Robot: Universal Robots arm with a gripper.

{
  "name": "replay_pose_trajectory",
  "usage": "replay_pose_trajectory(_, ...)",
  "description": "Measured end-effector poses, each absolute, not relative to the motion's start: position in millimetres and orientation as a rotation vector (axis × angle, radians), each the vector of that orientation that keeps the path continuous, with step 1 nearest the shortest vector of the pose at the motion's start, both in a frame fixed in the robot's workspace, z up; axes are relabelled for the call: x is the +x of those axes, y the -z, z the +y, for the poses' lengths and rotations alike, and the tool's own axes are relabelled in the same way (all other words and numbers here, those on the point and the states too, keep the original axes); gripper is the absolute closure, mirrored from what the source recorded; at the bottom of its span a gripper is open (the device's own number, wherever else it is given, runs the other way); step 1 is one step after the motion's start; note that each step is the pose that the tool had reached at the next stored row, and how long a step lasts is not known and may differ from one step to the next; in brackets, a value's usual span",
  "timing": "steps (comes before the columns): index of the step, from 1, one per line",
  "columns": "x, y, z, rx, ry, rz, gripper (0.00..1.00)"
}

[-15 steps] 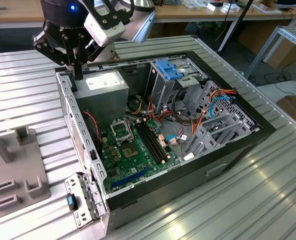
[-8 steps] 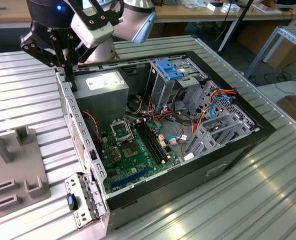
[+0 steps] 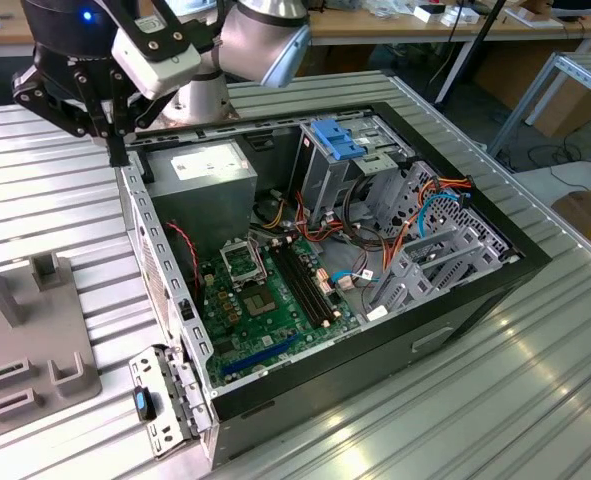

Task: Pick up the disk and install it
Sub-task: 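Reach for the disk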

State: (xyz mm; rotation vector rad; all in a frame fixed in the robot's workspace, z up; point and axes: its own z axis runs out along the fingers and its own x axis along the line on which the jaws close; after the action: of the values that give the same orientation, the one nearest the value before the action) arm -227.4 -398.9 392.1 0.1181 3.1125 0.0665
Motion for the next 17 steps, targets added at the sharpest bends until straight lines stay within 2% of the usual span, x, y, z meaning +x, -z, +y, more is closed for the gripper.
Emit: replay_pose_trajectory(17,-278,-392,-399,0.118,-0.066,3.113,0.89)
